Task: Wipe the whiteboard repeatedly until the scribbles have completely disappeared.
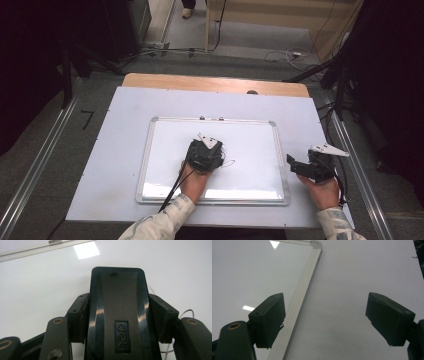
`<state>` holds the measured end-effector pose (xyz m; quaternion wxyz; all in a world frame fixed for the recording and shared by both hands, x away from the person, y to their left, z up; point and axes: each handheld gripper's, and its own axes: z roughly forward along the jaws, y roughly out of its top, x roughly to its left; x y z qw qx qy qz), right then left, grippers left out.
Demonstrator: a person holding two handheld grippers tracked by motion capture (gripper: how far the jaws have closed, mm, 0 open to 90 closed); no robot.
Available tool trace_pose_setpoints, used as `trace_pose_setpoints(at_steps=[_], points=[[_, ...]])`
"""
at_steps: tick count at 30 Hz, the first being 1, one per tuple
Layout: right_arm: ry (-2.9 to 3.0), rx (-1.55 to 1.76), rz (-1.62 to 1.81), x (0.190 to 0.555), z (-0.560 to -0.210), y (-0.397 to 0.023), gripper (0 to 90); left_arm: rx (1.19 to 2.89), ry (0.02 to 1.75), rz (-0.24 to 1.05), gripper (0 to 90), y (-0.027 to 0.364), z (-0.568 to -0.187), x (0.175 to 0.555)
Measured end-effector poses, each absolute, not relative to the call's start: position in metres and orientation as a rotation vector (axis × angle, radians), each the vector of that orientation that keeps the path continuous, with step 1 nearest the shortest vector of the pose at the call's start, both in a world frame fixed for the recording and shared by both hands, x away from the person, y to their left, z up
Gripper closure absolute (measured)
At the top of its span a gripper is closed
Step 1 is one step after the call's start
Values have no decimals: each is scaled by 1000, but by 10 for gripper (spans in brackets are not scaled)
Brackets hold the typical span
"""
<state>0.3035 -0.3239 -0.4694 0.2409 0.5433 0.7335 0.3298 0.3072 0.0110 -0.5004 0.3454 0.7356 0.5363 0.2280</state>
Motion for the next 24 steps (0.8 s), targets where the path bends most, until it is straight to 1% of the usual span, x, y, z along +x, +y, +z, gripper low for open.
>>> trace_pose_setpoints(at_steps=[13, 24], points=[[2010, 1481, 902, 304, -470, -323, 146, 1930, 1347, 580, 402, -4, -501, 301], [2004, 1495, 901, 302, -471, -327, 146, 1942, 1326, 568, 402, -1, -501, 303]])
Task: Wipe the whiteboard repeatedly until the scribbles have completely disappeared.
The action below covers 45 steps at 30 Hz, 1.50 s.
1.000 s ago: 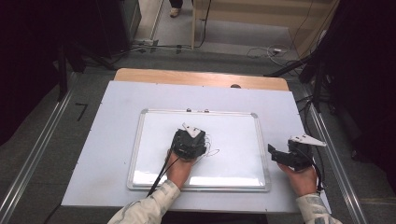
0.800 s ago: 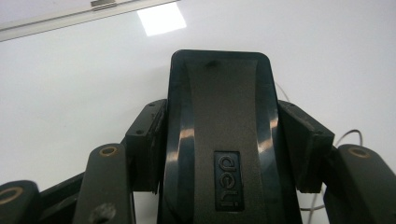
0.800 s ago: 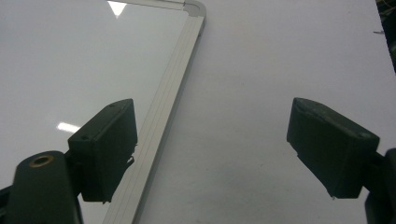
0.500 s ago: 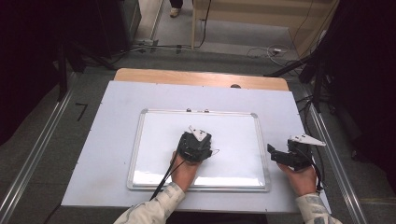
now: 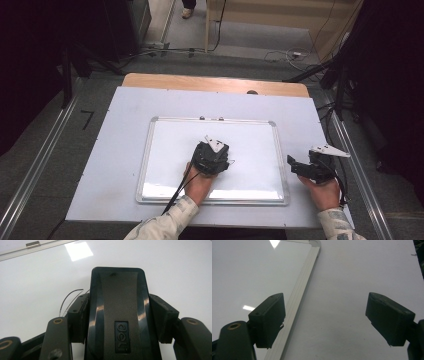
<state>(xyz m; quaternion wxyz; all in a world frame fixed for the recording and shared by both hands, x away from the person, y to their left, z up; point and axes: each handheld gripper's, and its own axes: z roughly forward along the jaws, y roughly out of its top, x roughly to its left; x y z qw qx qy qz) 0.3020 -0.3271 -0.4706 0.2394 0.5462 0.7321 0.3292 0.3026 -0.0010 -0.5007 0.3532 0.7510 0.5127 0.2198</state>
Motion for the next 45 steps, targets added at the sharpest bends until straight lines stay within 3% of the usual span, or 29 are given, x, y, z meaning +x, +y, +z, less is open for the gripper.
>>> trace_pose_setpoints(at_steps=[29, 45], points=[[1993, 1501, 907, 300, -469, -330, 146, 1893, 1408, 608, 402, 35, -501, 313], [1997, 1497, 913, 301, -468, -328, 146, 1891, 1422, 618, 402, 25, -500, 325]])
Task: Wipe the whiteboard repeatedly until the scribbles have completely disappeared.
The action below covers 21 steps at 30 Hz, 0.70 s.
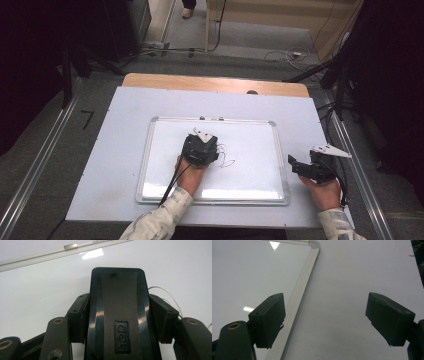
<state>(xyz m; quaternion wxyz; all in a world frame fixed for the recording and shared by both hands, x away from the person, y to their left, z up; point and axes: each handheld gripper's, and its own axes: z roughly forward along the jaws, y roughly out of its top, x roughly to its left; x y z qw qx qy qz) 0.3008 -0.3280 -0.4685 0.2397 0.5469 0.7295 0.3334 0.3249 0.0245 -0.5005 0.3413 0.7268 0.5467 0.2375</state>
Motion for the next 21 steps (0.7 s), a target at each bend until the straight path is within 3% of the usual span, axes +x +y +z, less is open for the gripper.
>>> trace_pose_setpoints(at_steps=[21], points=[[2004, 1490, 913, 301, -469, -327, 149, 1933, 1370, 596, 403, -1, -500, 325]])
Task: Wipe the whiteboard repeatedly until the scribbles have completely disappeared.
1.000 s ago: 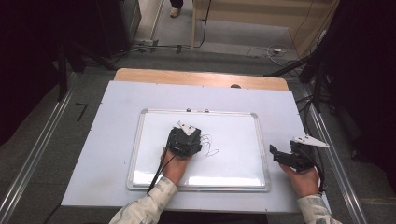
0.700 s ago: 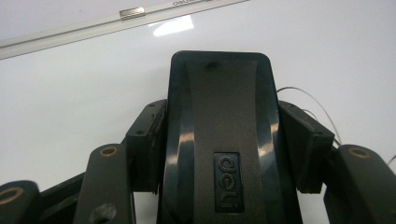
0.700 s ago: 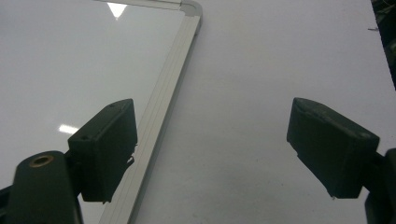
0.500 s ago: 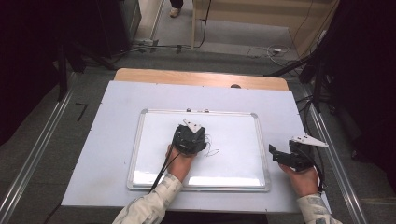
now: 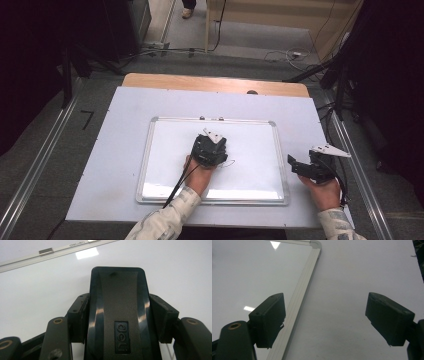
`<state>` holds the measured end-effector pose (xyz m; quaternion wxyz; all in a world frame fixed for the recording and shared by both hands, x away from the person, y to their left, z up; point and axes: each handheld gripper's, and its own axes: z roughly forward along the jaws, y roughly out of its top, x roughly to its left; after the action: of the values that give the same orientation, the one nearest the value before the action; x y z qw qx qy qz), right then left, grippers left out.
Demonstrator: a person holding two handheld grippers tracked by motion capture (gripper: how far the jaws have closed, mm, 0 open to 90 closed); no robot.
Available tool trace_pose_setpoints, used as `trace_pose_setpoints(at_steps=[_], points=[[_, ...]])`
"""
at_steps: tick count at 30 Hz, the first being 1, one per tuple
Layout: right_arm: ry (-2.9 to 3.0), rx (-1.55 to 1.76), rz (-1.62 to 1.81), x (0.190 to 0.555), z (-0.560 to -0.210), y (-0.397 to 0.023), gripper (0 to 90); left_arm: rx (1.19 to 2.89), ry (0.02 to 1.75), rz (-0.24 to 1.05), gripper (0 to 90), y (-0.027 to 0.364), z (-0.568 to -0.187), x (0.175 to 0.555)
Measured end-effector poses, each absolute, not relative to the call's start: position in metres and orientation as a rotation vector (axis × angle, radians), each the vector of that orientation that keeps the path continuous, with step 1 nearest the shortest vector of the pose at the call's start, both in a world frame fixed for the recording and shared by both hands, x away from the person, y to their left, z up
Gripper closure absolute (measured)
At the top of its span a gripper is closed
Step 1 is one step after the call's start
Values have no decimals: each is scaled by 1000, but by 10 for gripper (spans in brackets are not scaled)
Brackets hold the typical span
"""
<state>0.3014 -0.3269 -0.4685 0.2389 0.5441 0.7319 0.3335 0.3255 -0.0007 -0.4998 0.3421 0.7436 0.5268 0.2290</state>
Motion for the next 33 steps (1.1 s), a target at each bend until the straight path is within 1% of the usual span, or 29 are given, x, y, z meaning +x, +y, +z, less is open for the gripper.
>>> trace_pose_setpoints(at_steps=[33], points=[[2009, 1487, 913, 302, -469, -326, 149, 1959, 1322, 573, 402, -38, -499, 324]])
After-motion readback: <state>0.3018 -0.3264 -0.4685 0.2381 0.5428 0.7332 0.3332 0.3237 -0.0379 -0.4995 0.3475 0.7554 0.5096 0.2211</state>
